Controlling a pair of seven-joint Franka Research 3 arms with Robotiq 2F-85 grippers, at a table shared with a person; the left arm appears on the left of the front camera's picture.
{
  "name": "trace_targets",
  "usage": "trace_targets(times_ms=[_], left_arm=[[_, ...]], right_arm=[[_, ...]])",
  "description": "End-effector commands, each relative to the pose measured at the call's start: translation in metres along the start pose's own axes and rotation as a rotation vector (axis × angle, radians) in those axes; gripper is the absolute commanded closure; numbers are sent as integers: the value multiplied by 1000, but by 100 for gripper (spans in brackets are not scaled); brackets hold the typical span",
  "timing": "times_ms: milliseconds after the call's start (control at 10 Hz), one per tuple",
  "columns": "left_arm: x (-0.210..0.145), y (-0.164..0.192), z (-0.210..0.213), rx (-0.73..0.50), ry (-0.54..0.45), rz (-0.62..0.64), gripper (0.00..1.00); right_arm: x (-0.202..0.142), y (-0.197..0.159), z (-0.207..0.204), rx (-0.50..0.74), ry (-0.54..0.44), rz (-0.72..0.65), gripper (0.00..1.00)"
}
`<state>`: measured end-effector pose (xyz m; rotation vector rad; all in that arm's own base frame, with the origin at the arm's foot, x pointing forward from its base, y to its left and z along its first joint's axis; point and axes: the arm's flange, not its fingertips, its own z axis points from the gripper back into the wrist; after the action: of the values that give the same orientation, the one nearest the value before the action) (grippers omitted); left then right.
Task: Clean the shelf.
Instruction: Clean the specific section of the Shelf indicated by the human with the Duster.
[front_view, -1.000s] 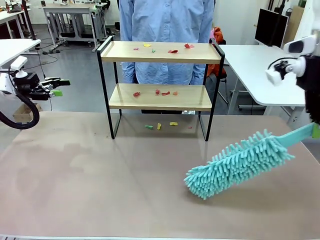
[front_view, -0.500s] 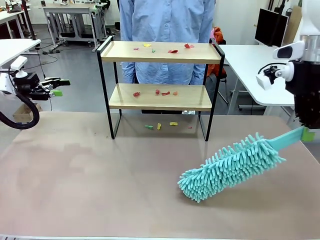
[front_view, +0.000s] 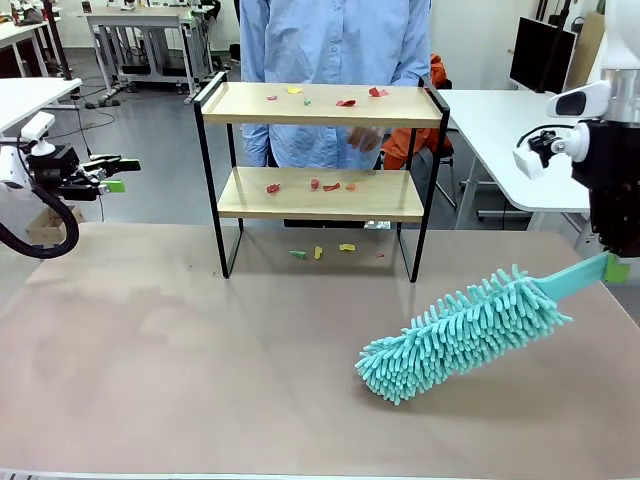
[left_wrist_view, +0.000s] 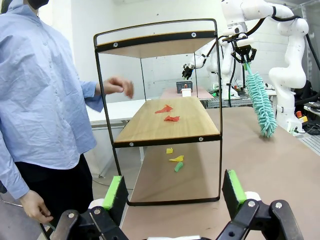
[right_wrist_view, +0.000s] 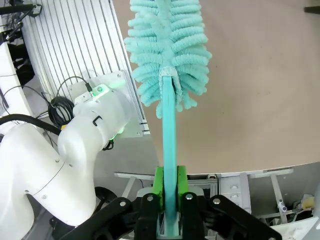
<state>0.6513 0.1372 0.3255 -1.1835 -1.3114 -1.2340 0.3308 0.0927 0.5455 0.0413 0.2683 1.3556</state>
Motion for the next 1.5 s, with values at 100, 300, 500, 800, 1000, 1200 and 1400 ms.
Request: trace_targets(times_ms=[100, 300, 500, 800, 1000, 1200, 1400], left_arm=[[2, -1, -1, 5, -1, -15, 0], [2, -1, -1, 5, -1, -15, 0], [2, -1, -1, 5, -1, -15, 0], [2, -1, -1, 5, -1, -15, 0], [2, -1, -1, 5, -1, -15, 0], [2, -1, -1, 5, -1, -15, 0], [2, -1, -1, 5, -1, -15, 0]], right_arm=[[-4, 2, 2, -5, 5, -1, 87], [-4, 2, 2, -5, 5, -1, 87], [-4, 2, 2, -5, 5, -1, 87], [-4, 2, 2, -5, 5, -1, 87], [-4, 2, 2, -5, 5, -1, 87], [-4, 2, 2, -5, 5, -1, 87], [0, 0, 0, 0, 0, 0, 87]])
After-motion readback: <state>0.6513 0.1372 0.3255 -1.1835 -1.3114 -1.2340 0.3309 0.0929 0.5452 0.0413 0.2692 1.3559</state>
